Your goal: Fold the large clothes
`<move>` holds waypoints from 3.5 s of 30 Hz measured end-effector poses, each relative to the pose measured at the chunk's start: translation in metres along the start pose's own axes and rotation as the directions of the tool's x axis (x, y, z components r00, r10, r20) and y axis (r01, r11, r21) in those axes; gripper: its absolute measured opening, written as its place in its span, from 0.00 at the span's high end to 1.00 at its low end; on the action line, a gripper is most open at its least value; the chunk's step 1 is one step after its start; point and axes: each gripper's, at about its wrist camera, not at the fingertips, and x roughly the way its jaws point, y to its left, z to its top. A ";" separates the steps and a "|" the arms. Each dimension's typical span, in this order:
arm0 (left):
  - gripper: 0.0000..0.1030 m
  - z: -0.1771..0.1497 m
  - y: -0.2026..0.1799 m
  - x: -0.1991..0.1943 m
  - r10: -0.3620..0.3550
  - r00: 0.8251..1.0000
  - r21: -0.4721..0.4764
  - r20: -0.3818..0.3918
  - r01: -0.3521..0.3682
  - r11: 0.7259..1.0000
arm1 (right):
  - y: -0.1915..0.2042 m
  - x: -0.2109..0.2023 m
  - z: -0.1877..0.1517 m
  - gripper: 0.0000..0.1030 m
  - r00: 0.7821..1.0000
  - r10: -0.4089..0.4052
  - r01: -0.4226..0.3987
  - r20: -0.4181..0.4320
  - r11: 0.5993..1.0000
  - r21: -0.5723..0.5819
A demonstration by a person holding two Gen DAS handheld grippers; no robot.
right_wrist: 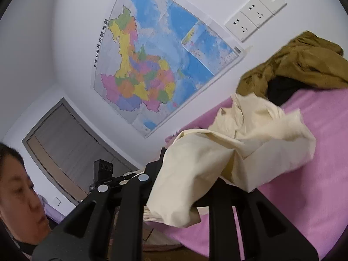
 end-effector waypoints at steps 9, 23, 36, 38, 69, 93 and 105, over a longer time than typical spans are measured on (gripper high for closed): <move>0.80 0.059 0.000 0.019 0.067 0.998 0.006 -0.016 -0.067 0.998 | -0.018 0.039 0.058 0.84 0.999 -0.043 0.043 0.000 0.999 0.014; 0.79 0.134 0.025 0.081 0.180 0.981 -0.028 -0.071 -0.183 0.983 | -0.070 0.096 0.111 0.81 0.988 -0.151 0.155 -0.040 0.982 0.108; 0.78 0.170 0.055 0.142 0.231 0.962 -0.080 -0.147 -0.244 0.966 | -0.118 0.129 0.131 0.76 0.968 -0.238 0.250 -0.085 0.951 0.180; 0.78 0.173 0.062 0.153 0.240 0.957 -0.087 -0.163 -0.256 0.963 | -0.116 0.133 0.132 0.73 0.960 -0.267 0.279 -0.088 0.947 0.163; 0.40 0.163 0.055 0.149 0.155 0.988 0.043 -0.021 -0.154 0.987 | -0.056 0.269 0.036 0.96 0.795 -0.588 0.454 -0.148 0.739 -0.497; 0.24 0.083 0.029 0.120 0.308 0.923 0.322 0.231 -0.371 0.871 | -0.057 0.147 0.048 0.42 0.861 -0.508 0.471 0.021 0.782 -0.408; 0.15 0.022 0.094 0.106 0.342 0.932 0.212 0.117 -0.360 0.909 | -0.142 0.066 0.003 0.33 0.775 -0.630 0.605 -0.052 0.763 -0.228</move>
